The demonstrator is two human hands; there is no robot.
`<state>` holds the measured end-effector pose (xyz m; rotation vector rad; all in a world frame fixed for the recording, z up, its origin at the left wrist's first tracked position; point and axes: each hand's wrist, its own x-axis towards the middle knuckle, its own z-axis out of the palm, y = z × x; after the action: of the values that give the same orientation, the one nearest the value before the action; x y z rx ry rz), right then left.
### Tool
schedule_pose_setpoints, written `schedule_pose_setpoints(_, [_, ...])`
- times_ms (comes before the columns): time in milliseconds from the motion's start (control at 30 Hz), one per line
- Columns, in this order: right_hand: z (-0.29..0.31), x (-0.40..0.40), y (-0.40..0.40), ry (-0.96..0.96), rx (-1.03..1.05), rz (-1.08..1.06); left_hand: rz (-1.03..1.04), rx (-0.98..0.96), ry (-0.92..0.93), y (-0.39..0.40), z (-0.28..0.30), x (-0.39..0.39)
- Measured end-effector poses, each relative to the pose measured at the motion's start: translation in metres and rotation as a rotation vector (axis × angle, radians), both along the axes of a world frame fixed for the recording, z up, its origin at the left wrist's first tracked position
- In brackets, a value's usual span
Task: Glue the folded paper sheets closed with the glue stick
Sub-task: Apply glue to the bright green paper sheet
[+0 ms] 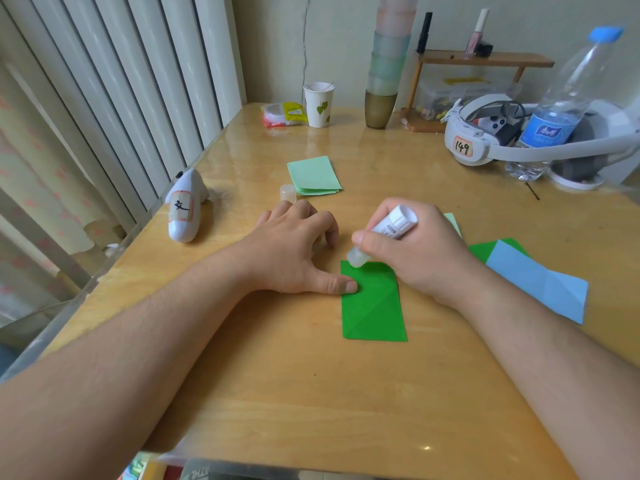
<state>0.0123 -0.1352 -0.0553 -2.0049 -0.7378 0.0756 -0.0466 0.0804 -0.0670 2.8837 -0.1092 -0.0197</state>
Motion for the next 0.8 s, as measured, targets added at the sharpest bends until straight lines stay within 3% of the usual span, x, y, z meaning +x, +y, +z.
schedule_pose_setpoints(800, [0.01,0.003,-0.02,-0.031,-0.218,-0.018,-0.011,-0.028,0.004,0.001,0.001,-0.002])
